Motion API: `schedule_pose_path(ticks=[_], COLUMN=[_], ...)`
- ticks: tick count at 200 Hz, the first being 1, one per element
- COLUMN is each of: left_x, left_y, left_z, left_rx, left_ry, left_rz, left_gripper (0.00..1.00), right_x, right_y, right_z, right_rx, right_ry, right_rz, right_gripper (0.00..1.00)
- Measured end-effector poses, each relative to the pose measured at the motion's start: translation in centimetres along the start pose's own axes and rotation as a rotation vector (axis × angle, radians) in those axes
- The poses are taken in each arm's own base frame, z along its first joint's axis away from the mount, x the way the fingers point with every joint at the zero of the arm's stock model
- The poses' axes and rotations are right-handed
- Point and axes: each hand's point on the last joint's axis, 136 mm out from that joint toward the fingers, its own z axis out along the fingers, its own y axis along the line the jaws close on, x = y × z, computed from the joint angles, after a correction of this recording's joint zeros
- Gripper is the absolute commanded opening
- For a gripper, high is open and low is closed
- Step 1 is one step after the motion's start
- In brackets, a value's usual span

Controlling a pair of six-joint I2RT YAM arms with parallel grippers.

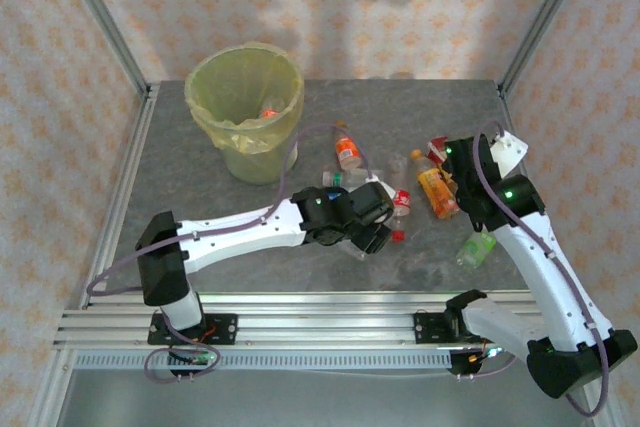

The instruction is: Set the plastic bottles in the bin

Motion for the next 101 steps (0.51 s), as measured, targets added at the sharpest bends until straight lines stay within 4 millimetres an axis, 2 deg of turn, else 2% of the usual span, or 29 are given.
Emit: schedule_pose_path(ticks=[18,33,52,74,101], left_x=[-1.9,-4.3,-7.7,-11.0,-14.0], left_y=[0.1,0.6,2.4,6.7,14.6], left_z=[-1.8,-4.1,-7.3,-10.6,-13.7], left_rx=[-0.003,-0.024,-0.066,-0.15,-0.304], left_ry=[-0.052,-0.129,-0.238,-0.346,-0.427], left_rz=[0.031,0.051,0.048,0.001,-0.086], left_gripper=[0.67,0.67,0.67,0.67,0.68], right_x=[0.2,0.4,0.6,0.7,0.7], right_y=[-0.5,-0.7,-0.7,-0.6,-0.6], right_z=[0.1,0.2,0.4,0.5,0.5], right_rx=[0.025,0.039,0.049,0.054,0.054], right_ry=[0.004,0.01,0.019,0.023,0.024], right_rz=[-0.001,-0.007,-0.018,-0.024,-0.024], right_gripper=[0.99,0.99,0.99,0.99,0.99])
